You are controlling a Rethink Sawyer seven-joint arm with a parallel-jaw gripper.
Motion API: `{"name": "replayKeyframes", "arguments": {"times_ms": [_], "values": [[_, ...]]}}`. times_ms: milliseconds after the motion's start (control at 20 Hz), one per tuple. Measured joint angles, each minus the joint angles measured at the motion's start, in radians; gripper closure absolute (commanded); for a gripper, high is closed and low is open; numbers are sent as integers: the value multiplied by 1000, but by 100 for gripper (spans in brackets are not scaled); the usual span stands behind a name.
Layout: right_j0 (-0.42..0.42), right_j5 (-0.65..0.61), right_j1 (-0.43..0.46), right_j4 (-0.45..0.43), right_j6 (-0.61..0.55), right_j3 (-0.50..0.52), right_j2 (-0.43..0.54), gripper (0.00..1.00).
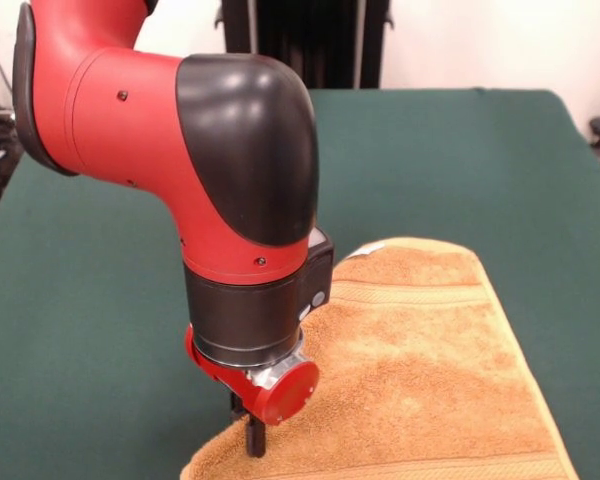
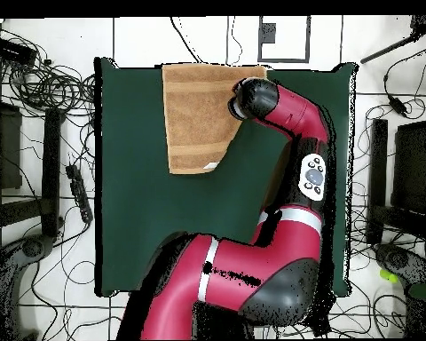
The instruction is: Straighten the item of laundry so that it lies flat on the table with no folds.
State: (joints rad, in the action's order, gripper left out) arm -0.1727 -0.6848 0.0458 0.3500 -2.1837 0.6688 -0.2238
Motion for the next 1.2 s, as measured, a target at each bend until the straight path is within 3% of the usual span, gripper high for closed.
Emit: {"name": "replayKeyframes", "arguments": {"times_ms": [700,1200], "values": [[-9,-49,-22,-2,0,16,7,100],[-43,-345,-46,-6,0,-2,7,100]]}}
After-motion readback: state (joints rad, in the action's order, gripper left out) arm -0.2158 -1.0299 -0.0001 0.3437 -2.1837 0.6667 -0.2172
